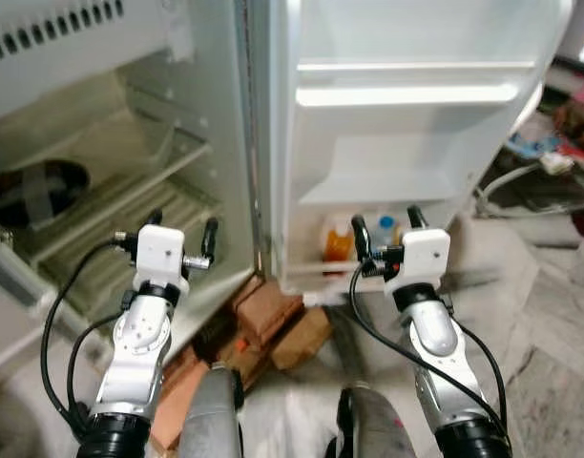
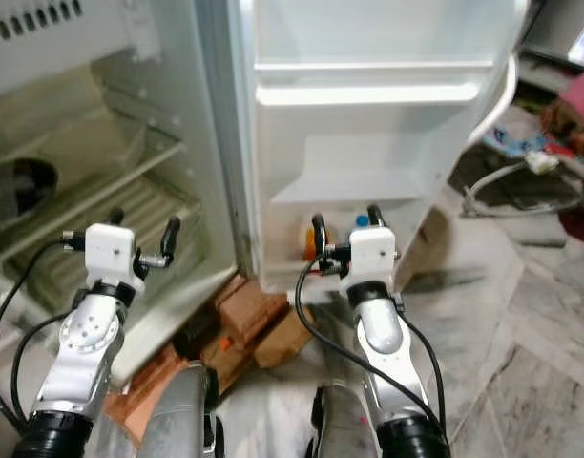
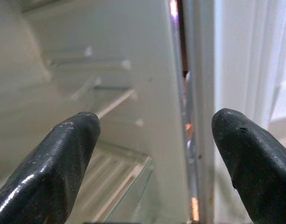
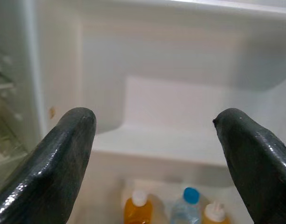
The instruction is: Restocking fridge
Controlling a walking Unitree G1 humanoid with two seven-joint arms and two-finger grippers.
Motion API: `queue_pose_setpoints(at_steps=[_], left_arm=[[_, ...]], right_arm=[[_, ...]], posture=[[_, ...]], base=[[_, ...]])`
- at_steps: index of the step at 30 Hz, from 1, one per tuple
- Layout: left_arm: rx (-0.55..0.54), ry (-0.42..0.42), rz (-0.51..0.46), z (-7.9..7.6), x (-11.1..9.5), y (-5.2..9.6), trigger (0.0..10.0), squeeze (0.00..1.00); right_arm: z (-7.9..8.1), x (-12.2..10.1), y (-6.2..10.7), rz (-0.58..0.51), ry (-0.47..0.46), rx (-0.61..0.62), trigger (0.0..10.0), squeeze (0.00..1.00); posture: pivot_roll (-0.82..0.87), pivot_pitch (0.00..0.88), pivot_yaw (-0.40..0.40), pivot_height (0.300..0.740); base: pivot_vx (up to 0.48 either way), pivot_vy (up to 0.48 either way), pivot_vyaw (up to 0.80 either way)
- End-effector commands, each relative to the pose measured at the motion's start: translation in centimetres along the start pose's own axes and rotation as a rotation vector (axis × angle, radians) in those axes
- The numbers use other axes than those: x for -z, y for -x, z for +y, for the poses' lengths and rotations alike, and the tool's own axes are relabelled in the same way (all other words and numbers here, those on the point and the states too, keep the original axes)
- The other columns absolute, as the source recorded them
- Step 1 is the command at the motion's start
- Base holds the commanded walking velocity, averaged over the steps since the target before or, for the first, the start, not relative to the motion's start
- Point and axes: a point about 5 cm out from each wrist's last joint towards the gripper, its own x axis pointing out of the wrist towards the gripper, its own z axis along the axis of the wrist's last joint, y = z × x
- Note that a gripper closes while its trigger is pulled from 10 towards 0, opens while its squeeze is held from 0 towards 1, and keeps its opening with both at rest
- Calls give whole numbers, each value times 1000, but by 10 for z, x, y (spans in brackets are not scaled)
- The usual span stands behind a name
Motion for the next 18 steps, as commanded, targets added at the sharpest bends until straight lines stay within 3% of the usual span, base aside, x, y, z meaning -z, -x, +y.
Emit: queue_pose_setpoints(at_steps=[1,11,18], left_arm=[[6,-4,16,-2,6,3,10000,0],[22,3,18,-10,10,4,10000,0],[8,-11,20,-8,12,4,10000,0]], right_arm=[[-3,-5,-3,-10,8,3,10000,0],[-6,-4,-5,6,18,1,10000,0],[-8,16,-1,147,-22,36,10000,0]], posture=[[-9,0,-6,740],[-14,0,-11,740],[-18,0,-15,740]], base=[[0,0,0],[0,0,0],[0,-117,0]])
